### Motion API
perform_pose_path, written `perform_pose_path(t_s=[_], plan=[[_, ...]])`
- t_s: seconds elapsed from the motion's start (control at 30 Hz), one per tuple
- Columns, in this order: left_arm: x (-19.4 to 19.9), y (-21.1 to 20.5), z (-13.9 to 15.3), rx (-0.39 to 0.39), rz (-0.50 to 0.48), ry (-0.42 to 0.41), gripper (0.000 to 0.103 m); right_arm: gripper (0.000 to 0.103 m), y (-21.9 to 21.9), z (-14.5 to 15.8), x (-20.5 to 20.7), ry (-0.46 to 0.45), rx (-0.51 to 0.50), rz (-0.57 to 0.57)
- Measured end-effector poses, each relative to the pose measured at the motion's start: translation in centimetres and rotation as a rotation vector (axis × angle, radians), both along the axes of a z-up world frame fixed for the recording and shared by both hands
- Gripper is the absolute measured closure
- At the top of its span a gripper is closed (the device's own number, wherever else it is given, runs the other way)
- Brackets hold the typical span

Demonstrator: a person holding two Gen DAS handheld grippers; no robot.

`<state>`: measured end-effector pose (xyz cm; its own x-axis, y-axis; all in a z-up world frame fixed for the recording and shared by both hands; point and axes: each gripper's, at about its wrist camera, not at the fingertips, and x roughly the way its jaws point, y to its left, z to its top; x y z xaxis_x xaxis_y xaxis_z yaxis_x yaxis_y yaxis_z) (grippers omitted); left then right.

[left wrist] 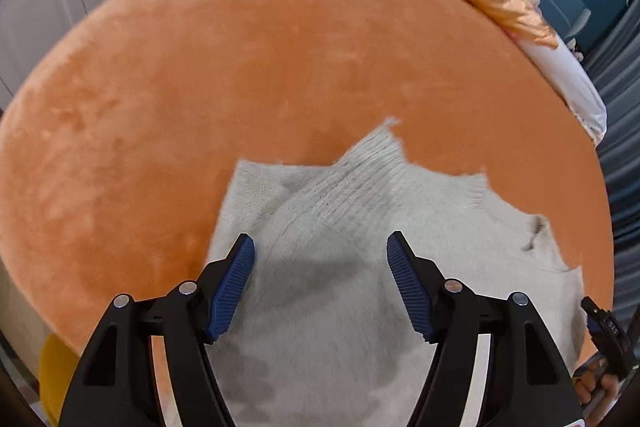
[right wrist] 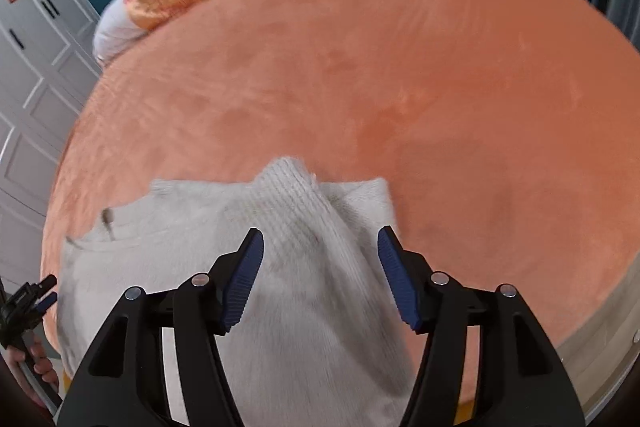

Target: Fold small clothes

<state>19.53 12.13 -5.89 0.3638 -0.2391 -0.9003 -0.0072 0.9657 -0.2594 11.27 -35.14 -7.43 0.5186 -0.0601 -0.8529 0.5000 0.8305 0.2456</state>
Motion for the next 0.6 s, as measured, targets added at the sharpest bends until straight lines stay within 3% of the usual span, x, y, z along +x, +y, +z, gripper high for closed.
perform_pose_path(t_s=[0.03, 0.07, 0.1, 0.13, 0.27, 0.33, 0.37, 0.43, 0.47, 0.5, 0.6], plan=[[0.3, -0.1, -0.4, 0.018, -0.003, 0.007, 0.062, 0.063, -0.1, -0.6, 0.2, 0.018, 0.010, 0.002], [0.6, -0.2, -0.6, 0.013, -0.012, 0.012, 0.084, 0.073, 0.3, -1.3, 0.6, 0.035, 0.021, 0.024], [0.8, 0.0, -0.5, -0.024, -0.018, 0.012, 0.096, 0.097, 0.3, -1.1, 0.4, 0.044, 0.017, 0.040], [0.8, 0.2, -0.1, -0.038, -0.010, 0.007, 0.096, 0.096, 0.6, -0.5, 0.4, 0.030, 0.004, 0.054], [0.4, 1.4, 2.4, -0.030, 0.027, -0.075, 0.097, 0.097, 0.1, 5.8, -1.8, -0.217, -0.005, 0.017], [1.0, 1.7, 1.6, 0.007, 0.046, -0.071, 0.097, 0.097, -1.2, 6.4, -2.5, -0.245, -0.017, -0.031], [1.3, 1.8, 0.7, 0.020, 0.048, -0.053, 0.097, 0.097, -1.9, 5.7, -2.5, -0.224, -0.011, -0.051], [1.8, 1.9, -2.0, 0.033, 0.050, 0.009, 0.096, 0.097, -4.1, 1.0, -1.6, -0.089, 0.044, -0.097], [1.8, 1.4, -2.4, 0.062, 0.047, -0.010, 0.095, 0.097, -4.6, -1.8, -1.0, 0.009, 0.056, -0.101], [1.8, 0.9, -2.0, 0.084, 0.042, -0.017, 0.095, 0.097, -4.6, -3.2, -0.6, 0.040, 0.071, -0.085], [1.6, 0.1, -0.3, 0.103, 0.018, -0.030, 0.085, 0.085, -3.2, -1.2, -0.2, 0.021, 0.025, -0.066]])
